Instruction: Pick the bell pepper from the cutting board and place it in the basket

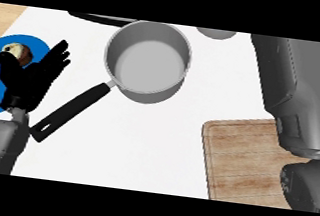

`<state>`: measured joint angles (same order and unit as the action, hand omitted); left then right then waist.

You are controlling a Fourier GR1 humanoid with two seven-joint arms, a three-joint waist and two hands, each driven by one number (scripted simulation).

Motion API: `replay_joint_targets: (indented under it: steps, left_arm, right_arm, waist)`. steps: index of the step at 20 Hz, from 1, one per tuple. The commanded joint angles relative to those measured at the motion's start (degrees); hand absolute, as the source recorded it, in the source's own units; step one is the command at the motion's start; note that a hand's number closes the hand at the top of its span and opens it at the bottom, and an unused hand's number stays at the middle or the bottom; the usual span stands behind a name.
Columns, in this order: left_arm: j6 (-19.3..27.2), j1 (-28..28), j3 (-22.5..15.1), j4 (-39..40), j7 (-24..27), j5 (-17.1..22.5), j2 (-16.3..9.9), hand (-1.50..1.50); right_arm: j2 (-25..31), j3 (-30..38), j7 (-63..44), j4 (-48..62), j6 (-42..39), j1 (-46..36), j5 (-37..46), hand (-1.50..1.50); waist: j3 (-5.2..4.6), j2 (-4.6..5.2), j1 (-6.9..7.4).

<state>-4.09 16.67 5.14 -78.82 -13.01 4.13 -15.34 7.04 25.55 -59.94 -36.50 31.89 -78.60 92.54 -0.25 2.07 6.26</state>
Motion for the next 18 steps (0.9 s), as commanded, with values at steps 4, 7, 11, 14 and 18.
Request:
replay_joint_targets:
  steps: [4, 7, 11, 14, 18]
  left_arm:
    - [0.9, 0.6, 0.0, -0.1, -0.6, -0.5, 0.4, 0.00]
    - [1.2, 0.7, -0.1, 1.4, 0.7, -0.9, 1.1, 0.00]
    - [1.2, -1.5, -0.2, 0.3, 0.7, -0.6, 1.5, 0.00]
    - [1.9, -1.0, 0.2, -0.5, 0.6, -0.8, 1.4, 0.00]
    - [1.6, -0.1, 1.4, -0.8, -1.9, -0.2, -0.2, 0.00]
  right_arm:
    - [5.6, 2.0, -11.1, 7.7, 2.1, -6.5, 7.3, 1.50]
    - [7.7, 3.0, -12.3, 10.3, 0.4, -6.6, 9.5, 1.50]
    - [10.1, 3.4, -15.5, 11.9, 0.9, -4.7, 13.3, 1.50]
    - [11.8, 4.3, -15.6, 12.6, 1.8, -3.9, 14.5, 1.50]
    - [14.3, 7.3, -12.7, 14.0, 3.2, -2.4, 13.1, 1.50]
  waist:
    - [0.05, 0.04, -0.57]
    - [0.03, 0.26, -1.16]
    - [0.08, -0.17, -1.47]
    - [0.15, -0.33, -1.86]
    - [0.25, -0.55, -2.48]
